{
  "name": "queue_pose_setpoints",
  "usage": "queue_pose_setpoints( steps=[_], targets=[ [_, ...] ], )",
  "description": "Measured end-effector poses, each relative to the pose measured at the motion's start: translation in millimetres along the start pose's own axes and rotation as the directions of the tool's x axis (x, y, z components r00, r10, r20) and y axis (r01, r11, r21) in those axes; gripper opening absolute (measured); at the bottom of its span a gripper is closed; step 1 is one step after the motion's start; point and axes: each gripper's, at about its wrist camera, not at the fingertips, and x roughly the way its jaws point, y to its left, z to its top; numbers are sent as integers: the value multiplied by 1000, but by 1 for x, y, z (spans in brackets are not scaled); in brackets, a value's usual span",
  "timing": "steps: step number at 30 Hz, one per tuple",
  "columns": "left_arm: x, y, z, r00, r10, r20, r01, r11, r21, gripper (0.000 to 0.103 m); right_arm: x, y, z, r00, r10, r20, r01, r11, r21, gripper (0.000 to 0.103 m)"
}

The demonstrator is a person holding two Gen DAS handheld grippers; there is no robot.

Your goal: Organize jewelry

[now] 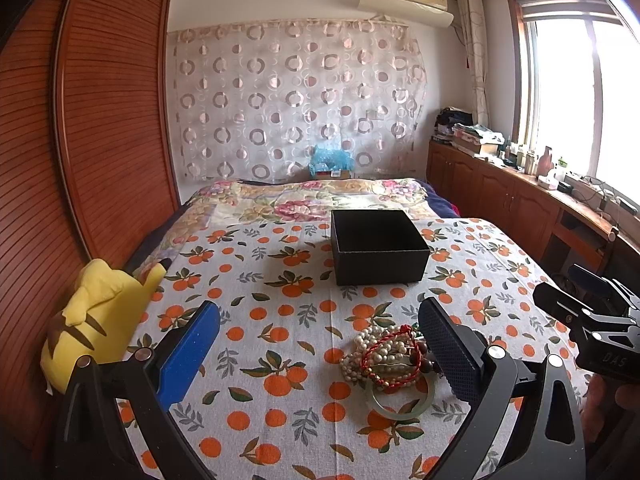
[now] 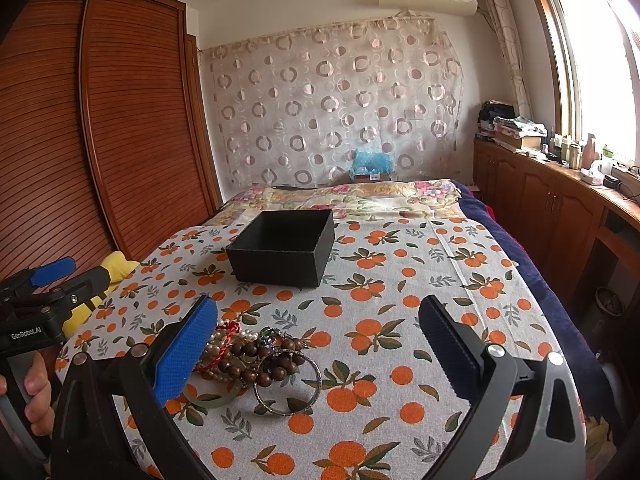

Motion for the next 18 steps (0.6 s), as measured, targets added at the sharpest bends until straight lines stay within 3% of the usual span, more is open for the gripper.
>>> queue_pose_setpoints(
  steps=[18],
  targets=[
    [-4, -4, 6, 1000, -3, 6, 3, 1000, 5, 96, 0, 0, 0, 1000, 2, -1, -2, 1000, 4, 101]
  ],
)
